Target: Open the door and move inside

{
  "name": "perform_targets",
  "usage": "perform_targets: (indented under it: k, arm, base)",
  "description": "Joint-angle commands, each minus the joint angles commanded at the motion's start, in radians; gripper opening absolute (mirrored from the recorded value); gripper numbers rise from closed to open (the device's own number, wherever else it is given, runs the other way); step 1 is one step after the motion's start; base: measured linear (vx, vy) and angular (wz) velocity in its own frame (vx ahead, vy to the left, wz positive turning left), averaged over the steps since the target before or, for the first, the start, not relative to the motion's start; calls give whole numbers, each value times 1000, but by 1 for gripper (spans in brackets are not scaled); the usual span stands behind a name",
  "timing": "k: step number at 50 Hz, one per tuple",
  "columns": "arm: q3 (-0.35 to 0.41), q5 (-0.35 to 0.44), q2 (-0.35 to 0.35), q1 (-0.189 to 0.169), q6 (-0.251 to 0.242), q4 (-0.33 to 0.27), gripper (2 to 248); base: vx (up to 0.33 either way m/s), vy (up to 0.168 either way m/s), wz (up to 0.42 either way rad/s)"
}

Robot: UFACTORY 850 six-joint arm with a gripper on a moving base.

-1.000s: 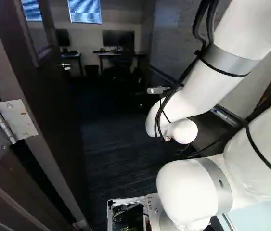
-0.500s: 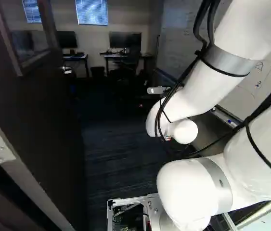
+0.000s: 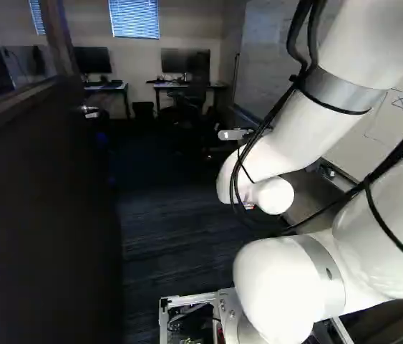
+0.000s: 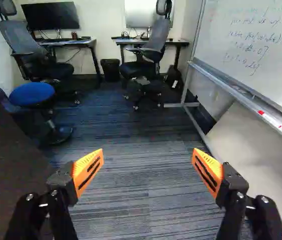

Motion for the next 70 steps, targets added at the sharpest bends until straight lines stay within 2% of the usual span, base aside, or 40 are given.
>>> perform_targets:
  k: [70]
  arm:
    - [0, 0, 0, 0, 0, 0, 247]
  base:
    - [238, -2, -8]
